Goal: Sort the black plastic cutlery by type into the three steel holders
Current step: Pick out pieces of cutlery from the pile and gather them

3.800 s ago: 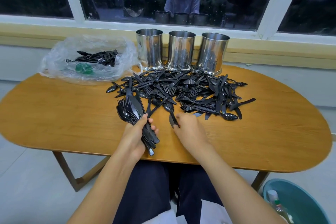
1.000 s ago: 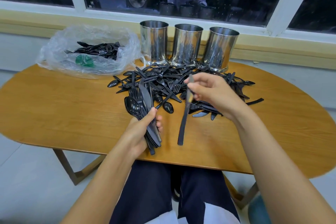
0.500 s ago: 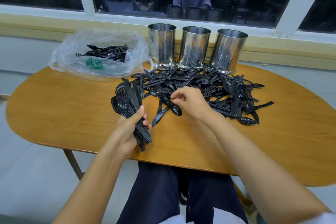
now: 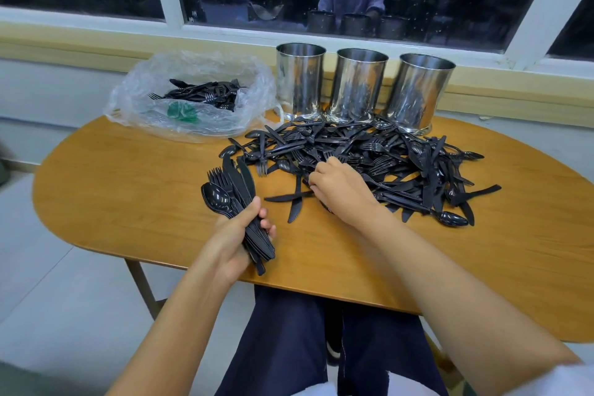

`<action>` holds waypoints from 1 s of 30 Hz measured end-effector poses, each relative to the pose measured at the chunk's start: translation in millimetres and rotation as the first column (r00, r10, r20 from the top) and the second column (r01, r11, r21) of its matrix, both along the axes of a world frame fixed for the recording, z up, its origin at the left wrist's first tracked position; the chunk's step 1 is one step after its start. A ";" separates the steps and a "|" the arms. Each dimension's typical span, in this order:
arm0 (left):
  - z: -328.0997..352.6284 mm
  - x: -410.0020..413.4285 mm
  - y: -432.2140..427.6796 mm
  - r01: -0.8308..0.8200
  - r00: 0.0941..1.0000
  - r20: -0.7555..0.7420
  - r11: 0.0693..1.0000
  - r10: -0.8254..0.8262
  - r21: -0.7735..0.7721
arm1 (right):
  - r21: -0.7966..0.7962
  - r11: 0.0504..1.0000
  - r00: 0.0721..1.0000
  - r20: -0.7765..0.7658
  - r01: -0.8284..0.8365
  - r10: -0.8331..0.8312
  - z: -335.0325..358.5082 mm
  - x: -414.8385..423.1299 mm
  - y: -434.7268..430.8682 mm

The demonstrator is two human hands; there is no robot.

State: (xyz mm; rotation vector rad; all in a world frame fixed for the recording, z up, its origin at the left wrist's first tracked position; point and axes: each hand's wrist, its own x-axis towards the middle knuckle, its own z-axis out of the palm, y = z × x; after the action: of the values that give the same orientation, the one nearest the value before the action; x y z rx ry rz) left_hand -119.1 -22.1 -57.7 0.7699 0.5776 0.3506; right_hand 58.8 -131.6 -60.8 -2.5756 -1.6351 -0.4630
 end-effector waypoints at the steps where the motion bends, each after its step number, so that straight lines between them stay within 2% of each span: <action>1: -0.3 0.6 -0.9 0.001 1.000 -0.003 1.000 -0.001 -0.005 | 0.017 1.000 1.000 0.019 0.014 -0.015 -2.5 2.0 -1.8; 3: -1.4 2.0 -3.1 0.008 1.000 -0.008 1.000 -0.009 -0.016 | 0.022 0.999 0.998 0.036 0.046 -0.047 -4.8 5.6 -7.2; 6: -2.4 4.5 -6.1 0.016 1.000 -0.005 1.000 -0.016 -0.026 | -0.010 0.998 0.997 -0.053 0.055 -0.056 -1.6 6.1 -13.0; 9: -2.8 6.8 -8.8 0.017 1.000 -0.003 1.000 -0.017 -0.023 | 0.043 0.998 0.992 -0.122 -0.039 0.044 4.2 -0.6 -11.5; 11: -2.8 7.2 -9.7 0.021 1.000 -0.002 0.999 -0.021 -0.024 | 0.019 0.996 0.986 -0.138 -0.089 0.091 2.7 -5.7 -6.7; 17: -2.6 3.3 -5.5 0.009 1.000 -0.005 1.000 -0.009 -0.019 | -0.093 0.994 0.998 0.002 0.060 -0.060 -7.7 -6.0 13.6; 20: -3.5 1.5 -2.3 -0.001 1.000 -0.008 1.000 0.001 -0.014 | 0.002 0.998 0.998 -0.028 0.056 -0.056 -7.2 -3.3 14.9; 23: -4.0 1.9 -0.3 -0.010 1.000 -0.014 1.000 0.009 -0.020 | 0.303 0.949 0.977 -0.210 0.089 -0.025 3.3 -8.2 10.6; 25: -4.4 3.5 -0.7 -0.020 1.000 -0.024 1.000 0.020 -0.020 | 0.489 0.839 0.880 -0.474 0.238 0.026 15.9 -16.8 7.3; 26: -4.4 5.0 -1.7 -0.025 0.999 -0.026 1.000 0.025 -0.017 | 0.524 0.785 0.768 -0.633 0.330 0.099 23.2 -21.5 5.2; 27: -4.4 6.7 -3.1 -0.028 0.999 -0.021 1.000 0.028 -0.013 | 0.509 0.758 0.605 -0.773 0.409 0.193 30.2 -26.3 2.8; 29: -5.8 10.7 -6.4 -0.011 1.000 -0.003 1.000 0.011 0.010 | 0.394 0.791 0.270 -0.916 0.468 0.297 38.8 -34.8 -2.7; 30: -5.7 12.1 -8.7 0.016 1.000 0.004 0.999 -0.016 0.032 | 0.349 0.820 0.193 -0.937 0.453 0.292 40.0 -38.3 -5.0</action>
State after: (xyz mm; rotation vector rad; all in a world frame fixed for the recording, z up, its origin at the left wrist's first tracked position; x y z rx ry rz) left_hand -106.9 -30.8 -63.5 0.8035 0.5624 0.3476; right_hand 20.5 -136.5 -20.8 -1.6565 -0.6264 0.6121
